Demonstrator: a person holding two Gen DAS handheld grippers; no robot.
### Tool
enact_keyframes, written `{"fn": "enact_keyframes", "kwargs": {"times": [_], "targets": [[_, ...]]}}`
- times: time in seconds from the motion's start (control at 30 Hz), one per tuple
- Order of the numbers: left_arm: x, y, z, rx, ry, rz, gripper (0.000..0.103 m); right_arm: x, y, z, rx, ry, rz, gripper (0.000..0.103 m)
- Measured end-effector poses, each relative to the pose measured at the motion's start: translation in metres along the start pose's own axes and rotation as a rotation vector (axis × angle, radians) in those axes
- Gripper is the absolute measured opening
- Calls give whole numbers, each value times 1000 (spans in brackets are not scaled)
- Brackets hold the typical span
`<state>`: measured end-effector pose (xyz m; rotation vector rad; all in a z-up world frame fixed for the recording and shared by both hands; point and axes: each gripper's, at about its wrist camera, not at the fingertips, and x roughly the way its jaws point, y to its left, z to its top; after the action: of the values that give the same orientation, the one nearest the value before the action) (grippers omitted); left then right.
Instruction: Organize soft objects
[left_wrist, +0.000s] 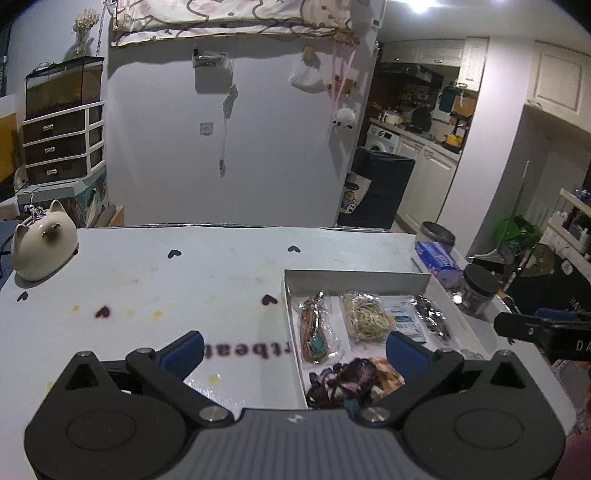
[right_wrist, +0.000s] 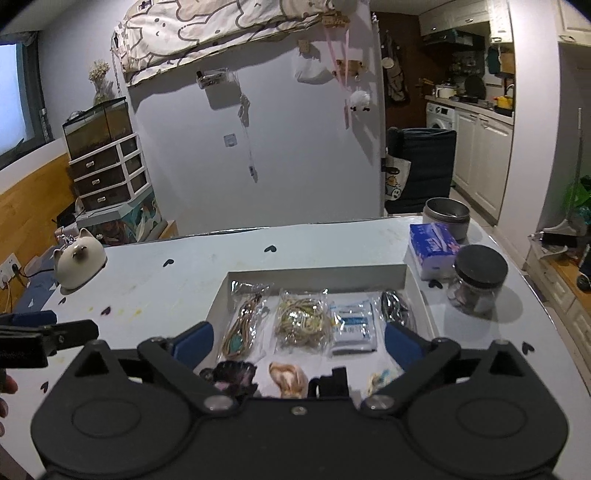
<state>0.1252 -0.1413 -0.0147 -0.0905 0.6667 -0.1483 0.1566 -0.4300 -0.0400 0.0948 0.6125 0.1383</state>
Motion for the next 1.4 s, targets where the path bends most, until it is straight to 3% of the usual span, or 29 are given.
{"fn": "enact_keyframes", "kwargs": {"times": [0.33, 0.63, 1.4], "targets": [[-40, 13, -31, 7, -20, -5, 103, -40, 19, -37, 16, -54, -39, 102], [-60, 14, -50, 48, -22, 26, 103, -56, 33, -63, -17, -50, -43, 103], [-66, 17, -61, 54, -16, 33, 103, -65, 41, -71, -12, -61, -68, 103]]}}
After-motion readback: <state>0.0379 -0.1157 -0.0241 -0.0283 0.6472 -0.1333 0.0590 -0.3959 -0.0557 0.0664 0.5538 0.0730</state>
